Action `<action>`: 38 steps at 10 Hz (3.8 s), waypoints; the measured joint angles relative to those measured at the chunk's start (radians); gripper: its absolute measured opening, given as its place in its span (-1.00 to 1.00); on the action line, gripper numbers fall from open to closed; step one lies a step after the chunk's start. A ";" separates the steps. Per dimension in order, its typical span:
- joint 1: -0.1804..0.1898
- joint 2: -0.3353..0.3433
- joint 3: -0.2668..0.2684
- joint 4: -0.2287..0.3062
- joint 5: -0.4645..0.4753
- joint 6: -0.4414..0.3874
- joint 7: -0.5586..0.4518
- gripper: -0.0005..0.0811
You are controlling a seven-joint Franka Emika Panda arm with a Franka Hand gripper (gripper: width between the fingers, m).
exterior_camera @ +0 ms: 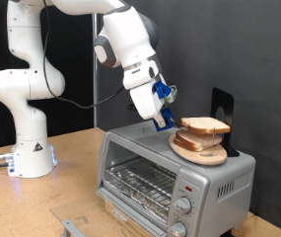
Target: Make a piece of toast with the oven
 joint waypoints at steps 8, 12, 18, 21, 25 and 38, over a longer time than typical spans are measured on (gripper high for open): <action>0.000 -0.146 -0.056 -0.037 0.162 -0.110 -0.112 0.00; 0.001 -0.166 -0.073 -0.054 0.215 -0.137 -0.156 0.00; -0.019 -0.304 -0.227 -0.182 0.272 -0.260 -0.254 0.00; -0.034 -0.371 -0.286 -0.255 0.258 -0.282 -0.329 0.00; -0.034 -0.403 -0.310 -0.288 0.281 -0.301 -0.371 0.00; -0.046 -0.167 -0.383 -0.413 0.453 -0.066 -0.793 0.00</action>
